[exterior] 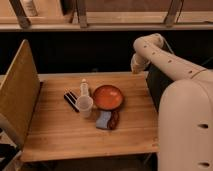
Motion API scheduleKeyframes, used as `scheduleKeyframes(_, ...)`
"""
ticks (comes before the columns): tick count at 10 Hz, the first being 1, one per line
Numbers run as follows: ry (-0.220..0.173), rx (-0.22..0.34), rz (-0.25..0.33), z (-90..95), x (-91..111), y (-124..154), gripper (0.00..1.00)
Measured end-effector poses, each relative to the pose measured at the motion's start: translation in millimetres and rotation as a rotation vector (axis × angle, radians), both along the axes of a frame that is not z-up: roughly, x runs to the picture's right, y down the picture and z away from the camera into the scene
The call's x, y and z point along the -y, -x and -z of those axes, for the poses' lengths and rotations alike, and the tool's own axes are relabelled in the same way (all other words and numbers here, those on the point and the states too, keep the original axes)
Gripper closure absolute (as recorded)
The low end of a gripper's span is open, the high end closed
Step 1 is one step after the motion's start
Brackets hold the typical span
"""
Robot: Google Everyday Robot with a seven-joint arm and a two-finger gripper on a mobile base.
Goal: Push the eraser across the table
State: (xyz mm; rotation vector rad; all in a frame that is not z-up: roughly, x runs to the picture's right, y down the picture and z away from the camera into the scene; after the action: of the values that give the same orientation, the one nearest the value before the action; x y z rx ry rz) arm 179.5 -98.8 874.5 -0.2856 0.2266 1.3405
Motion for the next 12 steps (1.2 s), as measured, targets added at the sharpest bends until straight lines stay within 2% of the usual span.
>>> scheduleKeyframes(1,-0.007,0.005,0.068,-1.0,-5.0,10.7,1.00)
scheduleKeyframes(2,-0.011,0.017,0.159,-2.3,-15.9,27.8,1.00)
scheduleKeyframes(3,-0.012,0.039,0.274,-2.3,-34.3,52.5,1.00)
scheduleKeyframes(4,-0.011,0.054,0.341,-1.4,-45.5,69.1,1.00)
scheduleKeyframes(5,-0.009,0.063,0.381,-0.3,-52.0,80.4,1.00)
scheduleKeyframes(7,0.000,0.088,0.467,2.3,-64.1,120.0,1.00)
scheduleKeyframes(9,0.012,0.087,0.493,3.2,-58.4,157.6,1.00)
scheduleKeyframes(10,0.035,0.070,0.468,1.0,-53.6,172.7,1.00)
scheduleKeyframes(12,0.098,0.015,0.362,-8.6,-46.1,186.8,1.00)
